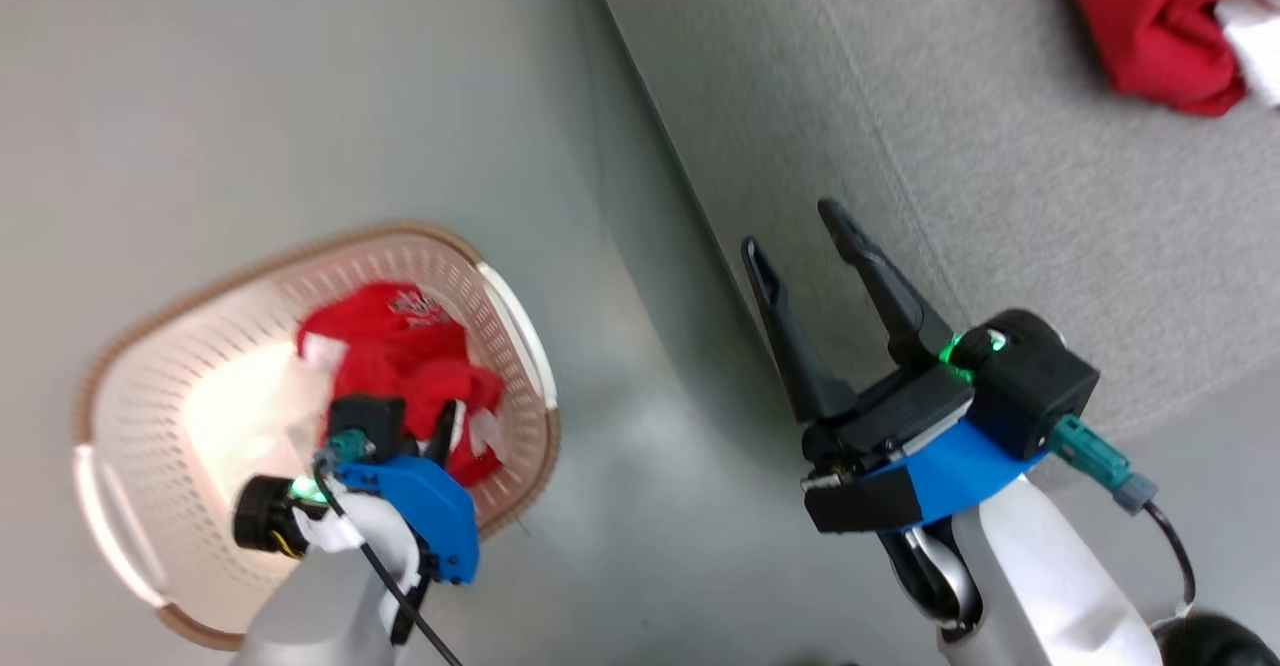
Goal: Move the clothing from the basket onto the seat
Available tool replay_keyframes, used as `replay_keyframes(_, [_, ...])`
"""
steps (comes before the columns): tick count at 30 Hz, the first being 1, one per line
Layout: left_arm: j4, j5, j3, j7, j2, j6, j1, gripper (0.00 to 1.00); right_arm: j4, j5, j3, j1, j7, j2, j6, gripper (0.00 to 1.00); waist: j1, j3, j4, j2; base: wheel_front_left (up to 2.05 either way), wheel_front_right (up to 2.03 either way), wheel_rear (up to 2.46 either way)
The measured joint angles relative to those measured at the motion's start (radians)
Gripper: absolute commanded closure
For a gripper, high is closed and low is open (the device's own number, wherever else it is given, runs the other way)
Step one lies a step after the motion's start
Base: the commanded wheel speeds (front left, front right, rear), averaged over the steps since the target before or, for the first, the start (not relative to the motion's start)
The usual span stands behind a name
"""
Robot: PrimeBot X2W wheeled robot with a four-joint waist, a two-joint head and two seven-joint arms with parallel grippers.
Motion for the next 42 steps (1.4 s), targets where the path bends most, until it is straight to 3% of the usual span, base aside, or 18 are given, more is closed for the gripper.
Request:
replay_keyframes(11, [-0.106, -0.055, -0.03, -0.005, -0.033, 0.0, 0.088, 1.0, 0.008, 0.012, -0.005, 0.095, 0.054, -0.041, 0.0, 0.0, -0.0002, -0.268, 0.088, 0.0, 0.0, 0.0, 0.0])
replay_keyframes(22, [-0.267, -0.041, -0.049, -0.005, -0.036, 0.0, 0.166, 1.0, -0.026, 0.022, -0.021, 0.206, 0.121, -0.052, 0.0, 0.0, -0.0003, -0.499, 0.208, 0.0, 0.0, 0.0, 0.0])
replay_keyframes(32, [-0.344, -0.051, -0.149, -0.005, -0.051, 0.0, 0.084, 1.0, -0.05, 0.025, -0.03, 0.265, 0.161, -0.055, 0.0, 0.0, -0.0002, -0.603, 0.32, -0.0001, 0.0, 0.0, 0.0])
replay_keyframes(42, [-0.367, -0.093, -0.223, 0.011, -0.067, 0.0, -0.05, 1.0, -0.06, 0.025, -0.045, 0.297, 0.179, -0.054, 0.0, 0.0, 0.0, -0.663, 0.378, -0.0001, 0.0, 0.0, 0.0])
